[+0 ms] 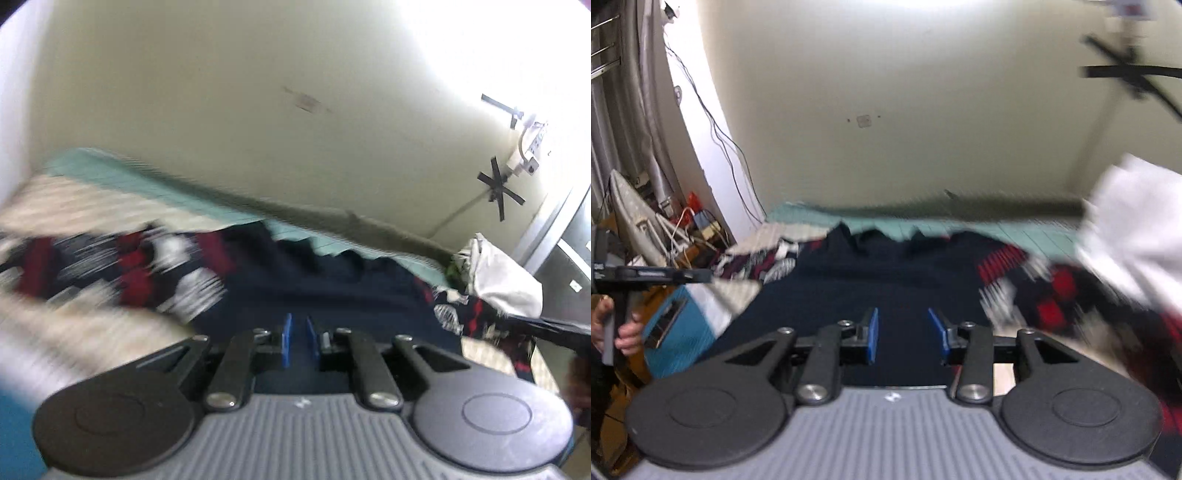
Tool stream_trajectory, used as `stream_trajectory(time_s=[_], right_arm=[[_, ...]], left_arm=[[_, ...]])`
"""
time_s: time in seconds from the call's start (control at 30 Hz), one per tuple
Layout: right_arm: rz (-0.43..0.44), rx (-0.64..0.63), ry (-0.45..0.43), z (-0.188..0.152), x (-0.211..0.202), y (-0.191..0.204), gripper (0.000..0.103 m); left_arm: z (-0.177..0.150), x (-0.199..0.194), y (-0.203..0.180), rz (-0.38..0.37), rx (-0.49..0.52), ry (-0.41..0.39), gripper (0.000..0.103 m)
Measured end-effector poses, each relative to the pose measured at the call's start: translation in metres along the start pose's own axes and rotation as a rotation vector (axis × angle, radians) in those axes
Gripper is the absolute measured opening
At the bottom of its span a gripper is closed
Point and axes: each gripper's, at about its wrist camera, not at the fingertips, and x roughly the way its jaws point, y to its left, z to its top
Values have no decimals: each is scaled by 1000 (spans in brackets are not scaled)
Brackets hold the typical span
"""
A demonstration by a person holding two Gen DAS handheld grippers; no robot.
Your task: Fold small clothes
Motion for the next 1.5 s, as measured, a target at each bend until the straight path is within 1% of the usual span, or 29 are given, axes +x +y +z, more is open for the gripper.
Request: stream_trajectory(time_s=[0.07,0.1,0.17,0.23,0.3,0.33,0.37,0.4,0.43,0.47,0.5,0.53,0.57,0.6,0.63,0.73,0.8,0.87,0.9,0.97,1.0,1.03,1.1,1.17,1.2,1.23,1.3,1.4,1.5], right_arm=[[12,16,38,26,58,-6,36],[12,26,66,37,90,-11,36],[1,33,121,49,143,-20,35],[-1,48,168,53,185,-28,35],[22,35,218,54,222,-33,35],[31,29,243,55,237,-37,35],[42,32,233,55,250,-40,35],[46,36,188,60,258,-46,33],[22,50,131,65,265,-51,33],[-20,88,64,69,268,-59,33],[-52,137,12,71,271,-68,36],[-85,179,-22,72,272,-75,37],[-95,207,-40,72,268,-80,39],[-77,228,-56,68,260,-82,39],[-61,231,-69,64,252,-81,39],[-24,227,-81,46,221,-69,39],[27,238,-67,34,201,-55,40],[78,227,-47,22,186,-35,43],[108,211,-44,16,178,-24,47],[145,180,-45,5,169,-4,51],[165,168,-41,-2,166,6,51],[184,161,-33,-7,164,13,51],[221,138,-8,-18,167,26,51],[226,87,8,-28,173,36,50],[216,78,24,-31,177,38,51],[228,85,32,-28,177,37,51],[240,130,4,-27,173,31,54],[258,230,7,-27,178,15,54],[274,307,18,-27,181,6,54]], left_arm=[[28,58,-6,-16,16,76,10],[37,88,-9,-5,23,120,10],[49,143,-14,9,48,215,10],[55,180,-13,-24,45,271,10],[61,213,-13,-50,47,307,11],[64,226,-11,-72,38,293,12],[71,234,-9,-95,21,252,13],[76,243,-6,-81,6,219,13],[81,249,-1,-63,-33,173,13],[85,251,8,-54,-94,113,15],[88,250,17,-33,-158,77,19],[90,246,26,-21,-215,60,21],[89,238,33,-41,-245,39,21],[88,226,38,-57,-246,16,21],[86,210,41,-49,-232,-10,21],[75,146,58,-10,-203,-67,24],[63,93,78,45,-210,-101,27],[47,31,106,144,-241,-144,35],[39,1,122,210,-263,-168,36],[22,-60,155,366,-310,-216,38],[13,-87,171,447,-349,-237,38],[7,-110,187,511,-396,-257,38],[-6,-151,218,591,-483,-301,38],[-16,-172,239,629,-545,-314,39],[-20,-177,249,632,-569,-305,41],[-24,-178,260,638,-595,-294,45],[-29,-169,278,637,-654,-281,46],[-21,-149,291,612,-709,-265,47],[-20,-133,292,581,-726,-266,60]])
